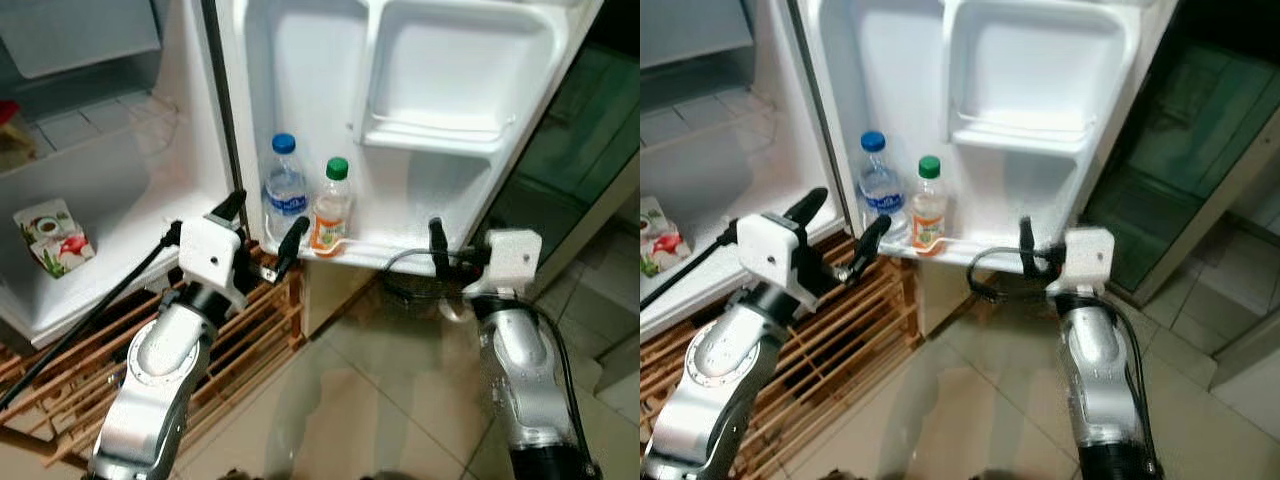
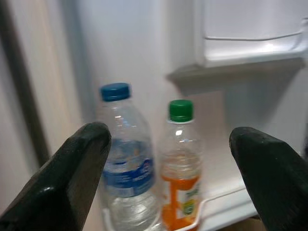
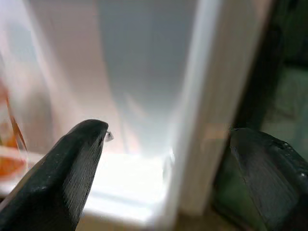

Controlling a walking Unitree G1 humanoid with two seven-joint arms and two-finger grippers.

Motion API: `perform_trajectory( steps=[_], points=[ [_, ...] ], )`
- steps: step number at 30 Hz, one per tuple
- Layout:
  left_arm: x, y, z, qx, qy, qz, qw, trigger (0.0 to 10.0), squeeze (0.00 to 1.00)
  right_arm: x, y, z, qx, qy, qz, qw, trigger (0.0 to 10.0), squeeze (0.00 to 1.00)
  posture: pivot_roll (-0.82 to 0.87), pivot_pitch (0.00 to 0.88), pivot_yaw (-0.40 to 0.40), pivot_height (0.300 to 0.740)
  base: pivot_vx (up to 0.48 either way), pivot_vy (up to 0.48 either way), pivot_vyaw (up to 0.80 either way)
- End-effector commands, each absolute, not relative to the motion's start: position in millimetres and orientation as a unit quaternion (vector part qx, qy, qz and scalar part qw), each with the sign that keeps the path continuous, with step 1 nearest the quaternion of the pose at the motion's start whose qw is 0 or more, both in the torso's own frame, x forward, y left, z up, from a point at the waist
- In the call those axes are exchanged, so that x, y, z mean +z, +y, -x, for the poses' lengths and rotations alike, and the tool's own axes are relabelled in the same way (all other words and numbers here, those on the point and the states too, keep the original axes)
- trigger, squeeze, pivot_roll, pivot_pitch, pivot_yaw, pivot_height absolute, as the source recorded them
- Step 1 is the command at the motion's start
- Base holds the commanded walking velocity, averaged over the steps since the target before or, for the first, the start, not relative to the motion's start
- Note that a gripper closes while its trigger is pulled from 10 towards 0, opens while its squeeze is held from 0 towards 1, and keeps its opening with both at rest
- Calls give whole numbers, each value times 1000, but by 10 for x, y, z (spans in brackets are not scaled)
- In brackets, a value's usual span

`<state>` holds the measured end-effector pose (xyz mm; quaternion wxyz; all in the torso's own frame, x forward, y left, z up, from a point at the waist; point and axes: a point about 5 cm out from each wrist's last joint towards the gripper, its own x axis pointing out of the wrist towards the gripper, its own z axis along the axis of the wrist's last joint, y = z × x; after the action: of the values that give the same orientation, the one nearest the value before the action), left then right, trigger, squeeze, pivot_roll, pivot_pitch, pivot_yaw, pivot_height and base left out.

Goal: Restocking fridge

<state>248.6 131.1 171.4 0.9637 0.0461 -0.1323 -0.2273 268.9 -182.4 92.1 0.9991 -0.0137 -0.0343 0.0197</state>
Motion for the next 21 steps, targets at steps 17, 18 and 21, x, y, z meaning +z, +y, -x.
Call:
perform_trajectory(
  steps=[17, 18, 21],
  points=[
    [1709, 1176, -2500, -285, -152, -32, 946, 10000, 0, 816, -2052, -2423, 12, -10, 44, 999, 10000, 0, -159, 0, 3, 740, 0, -452, 365],
    [1704, 1179, -2514, -279, -150, -30, 948, 10000, 0, 821, -2053, -2431, 12, -10, 45, 999, 10000, 0, -160, 0, 2, 740, 0, -480, 681],
    [1706, 1171, -2559, -269, -151, -29, 951, 10000, 0, 861, -2043, -2476, 15, -16, 48, 999, 10000, 0, -160, 0, 0, 740, 0, -480, 673]
  ],
)
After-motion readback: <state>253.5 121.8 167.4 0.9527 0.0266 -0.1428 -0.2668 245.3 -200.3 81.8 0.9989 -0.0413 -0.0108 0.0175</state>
